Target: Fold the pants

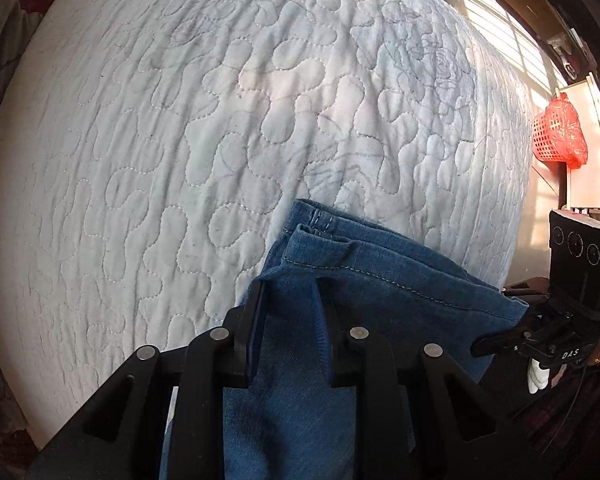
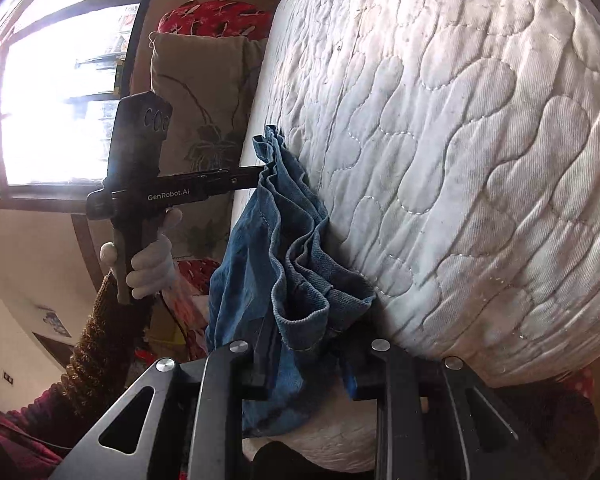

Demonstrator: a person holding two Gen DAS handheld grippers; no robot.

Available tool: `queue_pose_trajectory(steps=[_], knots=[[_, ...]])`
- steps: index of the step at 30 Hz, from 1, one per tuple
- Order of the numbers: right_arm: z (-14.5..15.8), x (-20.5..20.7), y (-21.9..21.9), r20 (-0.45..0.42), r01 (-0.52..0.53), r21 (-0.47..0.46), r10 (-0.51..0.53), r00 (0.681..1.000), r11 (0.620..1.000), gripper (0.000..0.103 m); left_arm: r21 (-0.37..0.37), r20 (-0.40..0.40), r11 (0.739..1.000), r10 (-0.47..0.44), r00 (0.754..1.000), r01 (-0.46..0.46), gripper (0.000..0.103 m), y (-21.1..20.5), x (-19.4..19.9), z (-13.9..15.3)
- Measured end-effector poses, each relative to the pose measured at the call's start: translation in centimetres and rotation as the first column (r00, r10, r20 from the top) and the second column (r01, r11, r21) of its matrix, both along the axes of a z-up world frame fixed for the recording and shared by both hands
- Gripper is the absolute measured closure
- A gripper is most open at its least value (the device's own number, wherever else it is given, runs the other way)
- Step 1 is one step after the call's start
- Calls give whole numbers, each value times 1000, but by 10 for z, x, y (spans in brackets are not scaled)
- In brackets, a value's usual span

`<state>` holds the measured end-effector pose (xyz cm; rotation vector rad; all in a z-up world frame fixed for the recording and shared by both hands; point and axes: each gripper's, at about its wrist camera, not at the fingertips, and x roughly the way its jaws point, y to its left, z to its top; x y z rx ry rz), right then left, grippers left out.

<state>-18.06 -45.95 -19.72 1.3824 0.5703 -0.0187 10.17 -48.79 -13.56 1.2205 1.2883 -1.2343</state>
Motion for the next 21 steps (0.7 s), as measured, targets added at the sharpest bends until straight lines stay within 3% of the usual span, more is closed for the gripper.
queue_pose_trajectory(steps=[10, 12, 13, 14, 18, 21], knots=[[-5, -3, 1, 22, 5, 29, -6, 1000, 1000, 78, -94, -185, 996, -25, 982, 8, 81, 2, 19, 21], [-4, -3, 1, 22, 6, 30, -6, 1000, 1000, 78, -83, -204, 996, -41, 978, 25, 54, -5, 19, 21], [-4, -4, 2, 21, 5, 29, -6, 1000, 1000, 78, -55, -203, 997, -65, 977, 55, 11, -9, 15, 15], [-4, -4, 2, 21, 6, 29, -6, 1000, 1000, 78, -23, -186, 996, -90, 978, 88, 0, -11, 8, 9], [-5, -4, 1, 23, 6, 31, -6, 1000, 1000, 78, 72, -77, 970, -225, 971, 230, 0, -1, -24, -21], [-5, -1, 1, 26, 8, 40, -9, 1000, 999, 78, 28, -28, 959, -281, 959, 282, 0, 0, -38, -18]])
